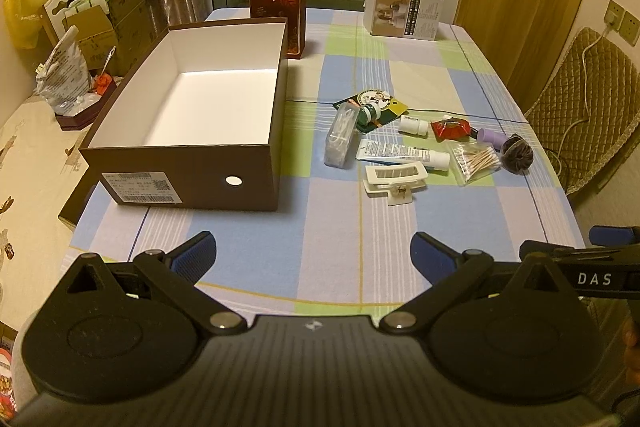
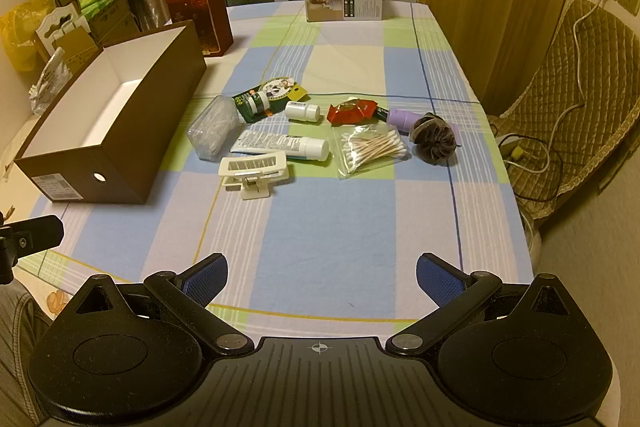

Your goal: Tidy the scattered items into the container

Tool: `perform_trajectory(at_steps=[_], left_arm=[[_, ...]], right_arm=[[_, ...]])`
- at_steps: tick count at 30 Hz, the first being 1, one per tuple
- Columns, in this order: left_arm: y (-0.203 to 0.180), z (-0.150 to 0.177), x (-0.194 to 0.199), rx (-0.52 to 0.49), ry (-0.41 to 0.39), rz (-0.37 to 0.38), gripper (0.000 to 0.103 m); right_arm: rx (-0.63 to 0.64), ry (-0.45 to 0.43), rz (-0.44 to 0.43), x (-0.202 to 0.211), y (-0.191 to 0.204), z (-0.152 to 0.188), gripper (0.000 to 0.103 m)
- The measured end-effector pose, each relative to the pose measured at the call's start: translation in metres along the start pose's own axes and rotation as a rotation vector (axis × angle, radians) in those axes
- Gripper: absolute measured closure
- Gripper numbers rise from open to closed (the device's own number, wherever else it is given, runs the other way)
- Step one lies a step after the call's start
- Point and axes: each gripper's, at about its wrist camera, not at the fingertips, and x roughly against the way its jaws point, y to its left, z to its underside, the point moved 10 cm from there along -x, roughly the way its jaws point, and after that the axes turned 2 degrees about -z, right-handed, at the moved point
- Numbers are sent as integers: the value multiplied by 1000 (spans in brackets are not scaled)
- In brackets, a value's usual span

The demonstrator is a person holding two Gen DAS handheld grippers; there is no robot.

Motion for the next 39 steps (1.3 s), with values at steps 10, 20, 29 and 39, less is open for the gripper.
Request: perform_trajectory(at_steps=[10,20,29,39], left_arm=[[-1,-1,0,5,3,-7,1],[2,0,-2,10,7,-12,1],[2,-2,-4,11,14,-17,1],[3,-2,-7,14,17,-16,1]], right_arm=[[5,-2,-1,0,1,-1,0],[5,-2,-1,0,1,-1,0],[7,0,-2,0,1,-1,0],[8,7,-1,-4,0,-2,0]])
